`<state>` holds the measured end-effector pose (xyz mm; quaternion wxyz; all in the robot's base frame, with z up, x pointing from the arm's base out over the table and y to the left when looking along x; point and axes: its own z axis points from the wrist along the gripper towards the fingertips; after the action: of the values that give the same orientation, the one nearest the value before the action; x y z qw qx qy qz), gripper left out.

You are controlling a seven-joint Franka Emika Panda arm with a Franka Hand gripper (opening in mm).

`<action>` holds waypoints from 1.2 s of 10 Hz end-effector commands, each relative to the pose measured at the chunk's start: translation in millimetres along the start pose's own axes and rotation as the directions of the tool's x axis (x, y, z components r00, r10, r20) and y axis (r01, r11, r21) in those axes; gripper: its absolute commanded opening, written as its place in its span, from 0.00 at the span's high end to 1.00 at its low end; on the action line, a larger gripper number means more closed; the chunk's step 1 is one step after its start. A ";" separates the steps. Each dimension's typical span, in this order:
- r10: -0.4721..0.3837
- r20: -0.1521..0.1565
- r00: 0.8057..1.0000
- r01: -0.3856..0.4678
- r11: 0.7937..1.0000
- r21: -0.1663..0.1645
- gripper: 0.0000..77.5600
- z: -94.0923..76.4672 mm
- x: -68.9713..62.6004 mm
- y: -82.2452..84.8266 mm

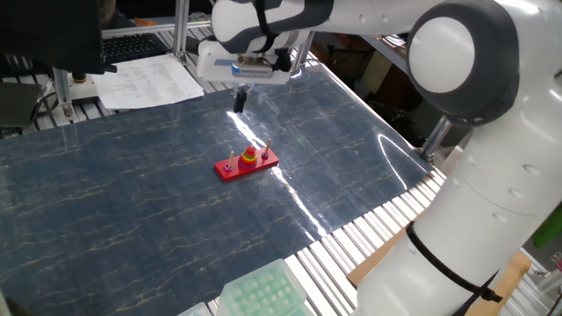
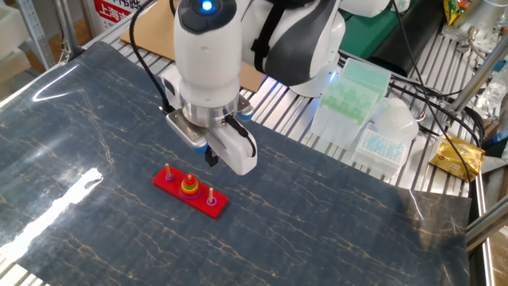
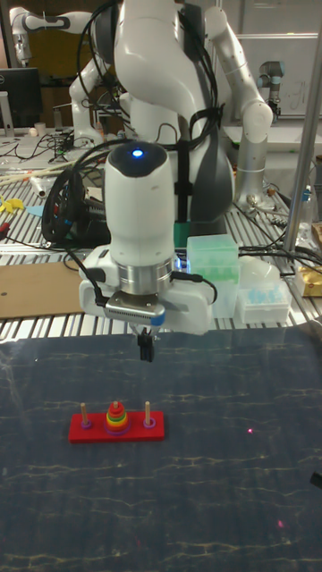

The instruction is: Take out one Hanoi block and throw it aside

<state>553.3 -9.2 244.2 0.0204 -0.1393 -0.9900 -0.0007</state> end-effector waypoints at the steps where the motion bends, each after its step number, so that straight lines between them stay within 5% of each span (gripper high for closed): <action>1: -0.012 0.007 1.000 0.012 1.000 0.000 1.00 7.3 -2.5 0.5; 7: -0.039 0.014 0.999 0.040 0.999 -0.018 1.00 41.6 -21.6 -8.6; 9: -0.052 0.034 0.998 0.053 0.998 -0.034 1.00 68.6 -33.0 -16.4; 12: -0.058 0.037 0.998 0.059 0.998 -0.027 1.00 72.7 -34.5 -18.0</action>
<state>576.8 -34.3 169.7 0.0038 -0.1117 -0.9937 -0.0127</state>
